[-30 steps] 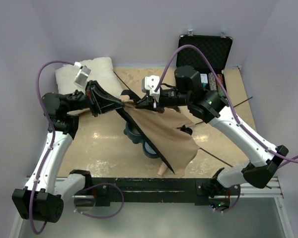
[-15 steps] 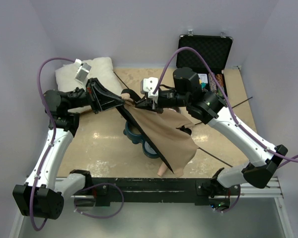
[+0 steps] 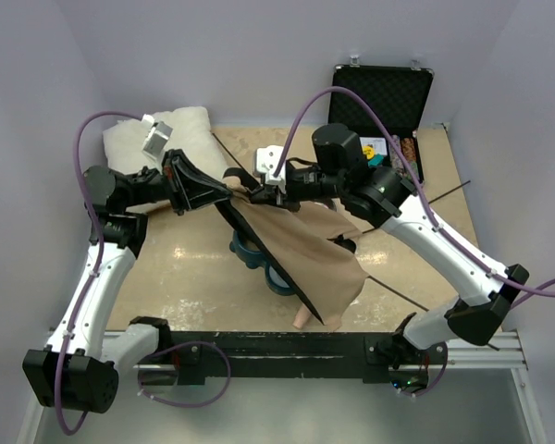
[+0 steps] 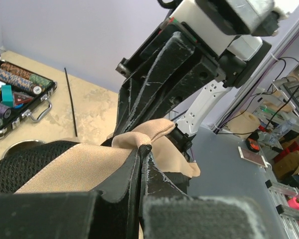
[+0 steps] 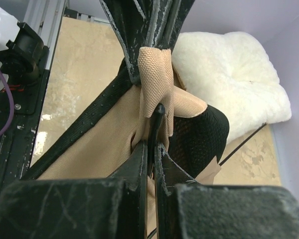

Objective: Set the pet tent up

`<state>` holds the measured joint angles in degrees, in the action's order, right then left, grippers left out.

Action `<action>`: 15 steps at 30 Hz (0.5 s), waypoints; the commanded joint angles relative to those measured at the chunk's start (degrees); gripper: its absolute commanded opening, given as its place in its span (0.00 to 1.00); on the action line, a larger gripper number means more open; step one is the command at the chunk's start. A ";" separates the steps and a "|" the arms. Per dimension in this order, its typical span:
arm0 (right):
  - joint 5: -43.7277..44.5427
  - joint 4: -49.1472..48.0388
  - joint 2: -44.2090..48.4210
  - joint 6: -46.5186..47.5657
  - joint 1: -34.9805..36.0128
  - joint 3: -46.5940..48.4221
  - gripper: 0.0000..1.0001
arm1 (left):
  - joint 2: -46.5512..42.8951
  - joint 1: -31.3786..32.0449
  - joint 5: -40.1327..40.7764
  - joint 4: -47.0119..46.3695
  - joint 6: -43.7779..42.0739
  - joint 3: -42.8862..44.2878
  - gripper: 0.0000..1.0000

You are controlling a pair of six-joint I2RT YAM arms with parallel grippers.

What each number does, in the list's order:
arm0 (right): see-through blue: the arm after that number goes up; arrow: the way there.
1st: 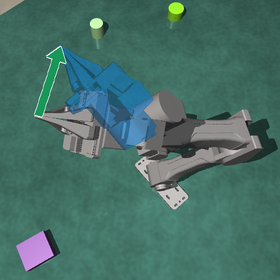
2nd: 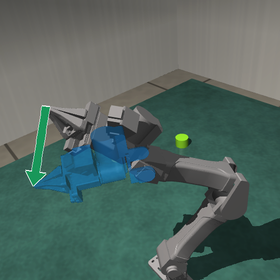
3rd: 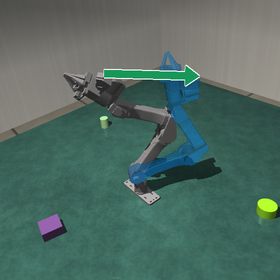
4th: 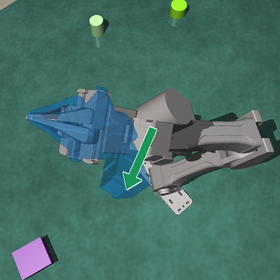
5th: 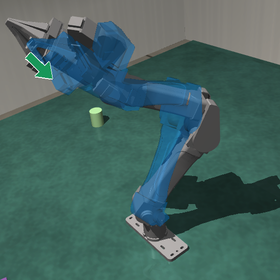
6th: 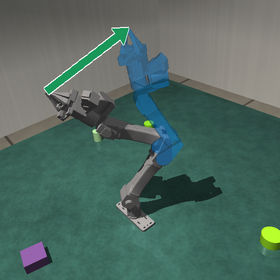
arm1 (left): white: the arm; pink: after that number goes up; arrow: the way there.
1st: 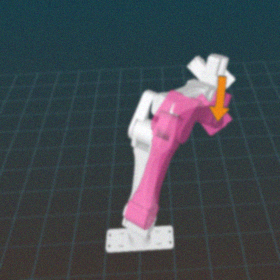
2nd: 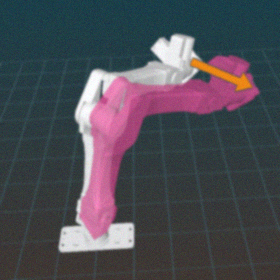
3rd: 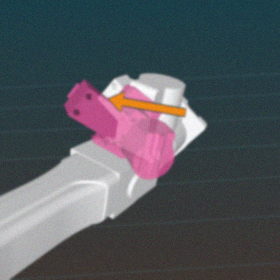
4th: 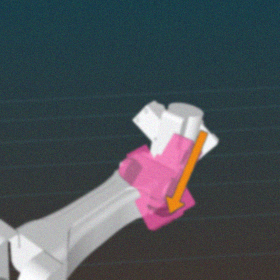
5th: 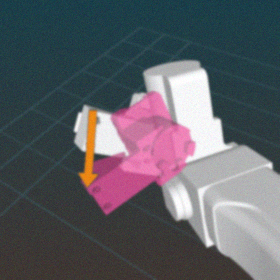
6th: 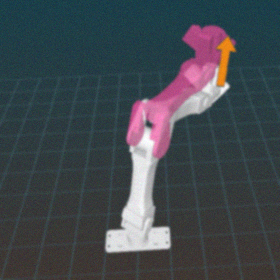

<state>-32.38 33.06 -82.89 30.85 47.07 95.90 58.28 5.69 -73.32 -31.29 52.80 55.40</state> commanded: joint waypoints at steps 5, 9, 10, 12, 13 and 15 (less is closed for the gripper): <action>5.66 5.61 -0.34 3.60 -0.05 2.80 0.00 | 1.56 0.37 0.63 34.56 -22.26 8.40 0.00; 7.50 5.79 -0.51 4.57 1.44 3.07 0.00 | 2.36 0.98 1.51 44.56 -30.11 10.96 0.00; 8.20 5.79 -0.60 4.92 1.79 2.98 0.00 | 2.10 1.07 1.43 44.30 -29.95 11.05 0.00; 8.65 5.88 -0.95 5.01 2.06 2.72 0.00 | 1.58 1.07 -1.81 40.20 -26.98 9.74 0.00; 9.00 6.14 -0.96 5.10 2.06 2.45 0.00 | 0.44 0.99 -2.35 35.21 -23.91 8.60 0.00; 9.79 6.75 -0.69 5.80 2.06 1.40 0.00 | -1.93 0.46 -2.27 23.35 -15.14 4.92 0.00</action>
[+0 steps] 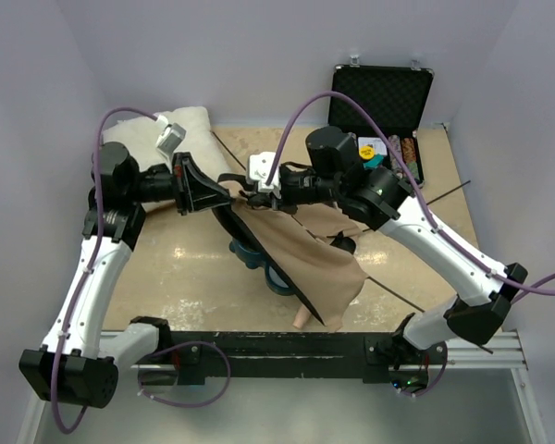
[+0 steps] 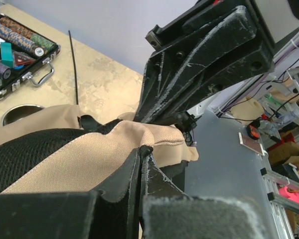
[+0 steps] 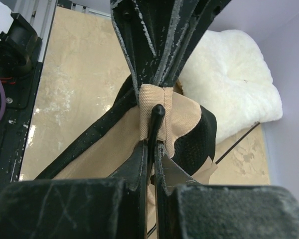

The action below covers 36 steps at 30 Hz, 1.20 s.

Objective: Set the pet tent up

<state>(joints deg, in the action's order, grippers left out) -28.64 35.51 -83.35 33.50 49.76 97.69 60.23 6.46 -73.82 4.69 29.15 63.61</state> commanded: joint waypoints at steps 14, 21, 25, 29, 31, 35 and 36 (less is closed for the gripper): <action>8.43 1.23 4.61 0.08 -0.71 -10.42 0.00 | -3.27 -5.23 -4.31 -53.02 38.18 -11.50 0.00; 7.38 1.14 2.67 0.08 -0.63 -7.69 0.00 | -4.33 -4.88 -3.96 -51.28 37.04 -11.59 0.00; 7.11 1.58 2.14 0.69 -0.45 -6.90 0.00 | -4.68 -4.70 -3.61 -47.94 35.11 -10.97 0.00; 7.02 2.02 1.70 1.13 -0.10 -6.63 0.00 | -4.94 -4.53 -3.26 -45.04 33.79 -10.44 0.00; 7.20 1.93 1.53 1.22 0.25 -6.37 0.00 | -4.86 -4.53 -3.26 -43.63 33.26 -10.00 0.00; 7.37 2.11 1.53 1.40 1.13 -6.63 0.00 | -4.51 -4.44 -2.29 -40.81 32.20 -8.60 0.00; 7.46 2.11 1.61 1.40 1.39 -6.81 0.00 | -4.33 -4.44 -2.20 -40.55 32.03 -8.25 0.00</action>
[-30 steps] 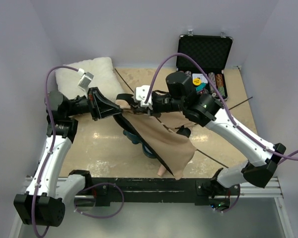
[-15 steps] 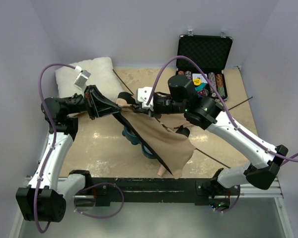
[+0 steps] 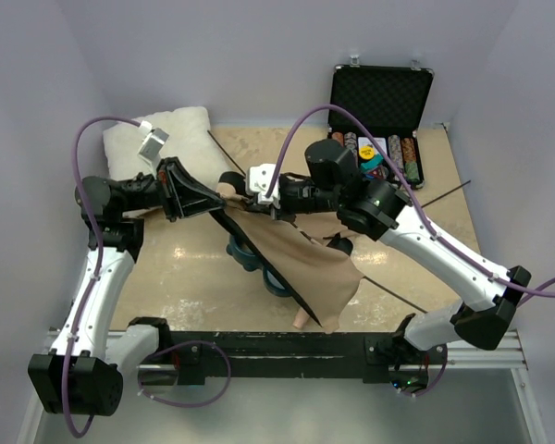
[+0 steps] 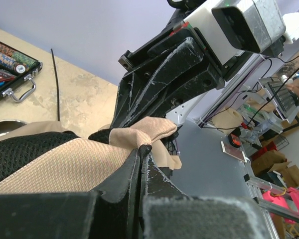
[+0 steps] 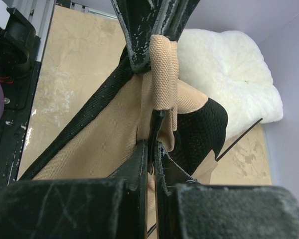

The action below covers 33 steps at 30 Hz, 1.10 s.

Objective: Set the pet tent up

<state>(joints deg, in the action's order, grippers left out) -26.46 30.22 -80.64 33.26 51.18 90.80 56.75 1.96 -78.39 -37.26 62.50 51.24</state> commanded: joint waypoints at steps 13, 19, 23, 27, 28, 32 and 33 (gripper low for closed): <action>6.07 7.66 -3.38 1.20 0.24 4.73 0.00 | -2.00 4.45 4.12 22.79 -20.27 6.75 0.00; 6.07 8.63 -2.95 1.11 0.24 6.66 0.00 | -0.85 6.66 8.42 48.57 -38.67 12.39 0.00; 6.33 9.24 -1.63 1.02 0.24 7.02 0.00 | 0.99 6.13 8.52 54.91 -43.25 14.41 0.00; 6.77 9.51 -0.05 1.55 0.24 6.75 0.00 | 1.34 5.34 8.69 57.11 -45.18 14.41 0.00; 6.60 9.60 0.22 1.55 0.24 6.67 0.00 | 1.43 5.43 8.95 57.55 -45.71 14.58 0.00; 6.16 9.86 0.22 1.72 0.33 6.40 0.00 | 2.22 5.43 9.75 60.18 -49.22 15.99 0.00; 6.07 9.95 0.05 1.81 0.24 6.40 0.00 | 2.40 5.51 10.01 60.98 -50.45 16.60 0.00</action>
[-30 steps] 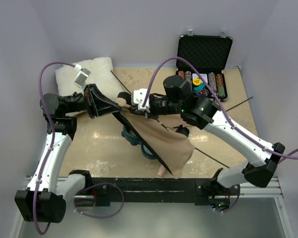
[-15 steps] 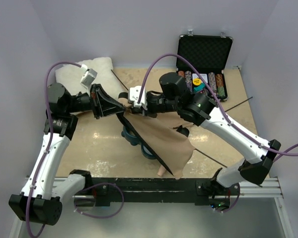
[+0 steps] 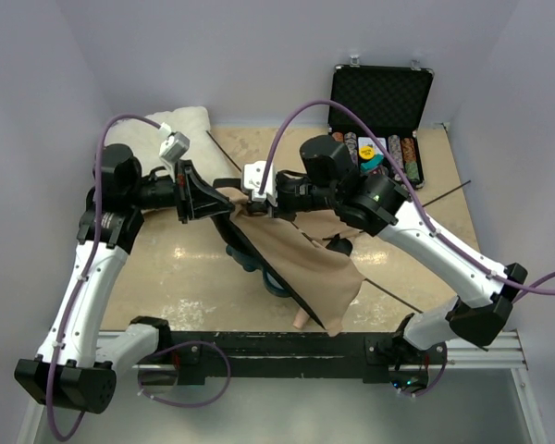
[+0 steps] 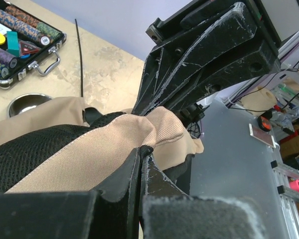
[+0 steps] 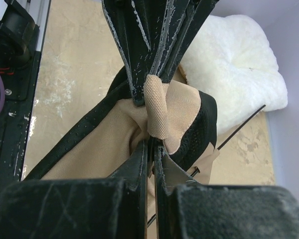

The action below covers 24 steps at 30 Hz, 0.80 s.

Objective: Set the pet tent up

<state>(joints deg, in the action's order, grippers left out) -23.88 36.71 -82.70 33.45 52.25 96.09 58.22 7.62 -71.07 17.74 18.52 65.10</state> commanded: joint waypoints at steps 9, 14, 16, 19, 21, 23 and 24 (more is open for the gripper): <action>5.51 3.98 -1.50 3.11 0.57 3.48 0.00 | 1.72 2.84 8.14 16.09 -16.49 6.44 0.00; 6.74 4.34 -1.77 4.16 0.92 2.43 0.00 | 2.43 2.75 9.11 21.45 -22.56 9.78 0.00; 7.35 4.42 -1.68 4.51 0.92 1.73 0.00 | 2.60 2.75 7.27 23.82 -25.63 11.18 0.10; 7.62 4.16 -1.15 4.69 0.92 0.77 0.00 | 3.04 1.36 4.20 29.35 -32.30 15.31 0.27; 7.36 3.90 -0.80 4.34 0.92 0.59 0.00 | 2.87 0.03 2.08 30.69 -34.08 16.28 0.29; 7.09 4.16 -0.80 4.34 0.92 0.67 0.00 | 2.61 -0.32 0.41 30.69 -34.78 16.37 0.27; 7.00 4.16 -0.80 4.25 0.92 0.67 0.00 | 2.26 -0.32 -0.55 30.60 -35.31 16.20 0.26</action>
<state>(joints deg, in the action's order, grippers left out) -21.52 37.32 -84.36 35.64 53.76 97.47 61.28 8.21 -66.76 45.32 -10.44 79.02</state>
